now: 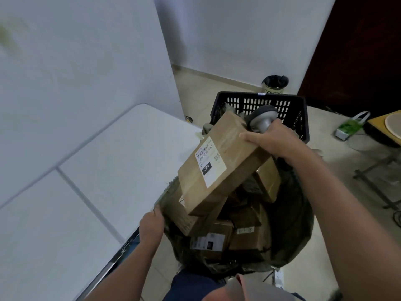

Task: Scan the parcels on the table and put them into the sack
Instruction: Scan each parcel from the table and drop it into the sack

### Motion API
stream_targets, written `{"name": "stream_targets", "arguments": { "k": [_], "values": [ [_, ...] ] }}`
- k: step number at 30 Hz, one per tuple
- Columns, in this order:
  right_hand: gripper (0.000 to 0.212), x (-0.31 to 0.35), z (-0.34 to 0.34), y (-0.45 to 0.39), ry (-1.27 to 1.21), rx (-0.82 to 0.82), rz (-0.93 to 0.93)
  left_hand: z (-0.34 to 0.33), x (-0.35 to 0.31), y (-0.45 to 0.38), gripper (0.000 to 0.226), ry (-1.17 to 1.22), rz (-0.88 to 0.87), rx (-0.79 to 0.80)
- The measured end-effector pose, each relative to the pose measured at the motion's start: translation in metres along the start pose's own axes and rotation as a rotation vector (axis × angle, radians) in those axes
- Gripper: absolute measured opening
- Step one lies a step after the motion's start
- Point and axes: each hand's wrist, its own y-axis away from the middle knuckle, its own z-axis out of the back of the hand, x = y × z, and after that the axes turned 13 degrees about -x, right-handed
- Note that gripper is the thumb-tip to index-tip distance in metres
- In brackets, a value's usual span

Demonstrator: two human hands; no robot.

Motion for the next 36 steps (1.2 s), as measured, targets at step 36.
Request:
{"name": "stream_targets", "arguments": {
  "k": [36],
  "values": [
    [0.11, -0.019, 0.05, 0.01, 0.529, 0.318, 0.373, -0.108, 0.056, 0.014, 0.039, -0.109, 0.154, 0.38]
  ]
}}
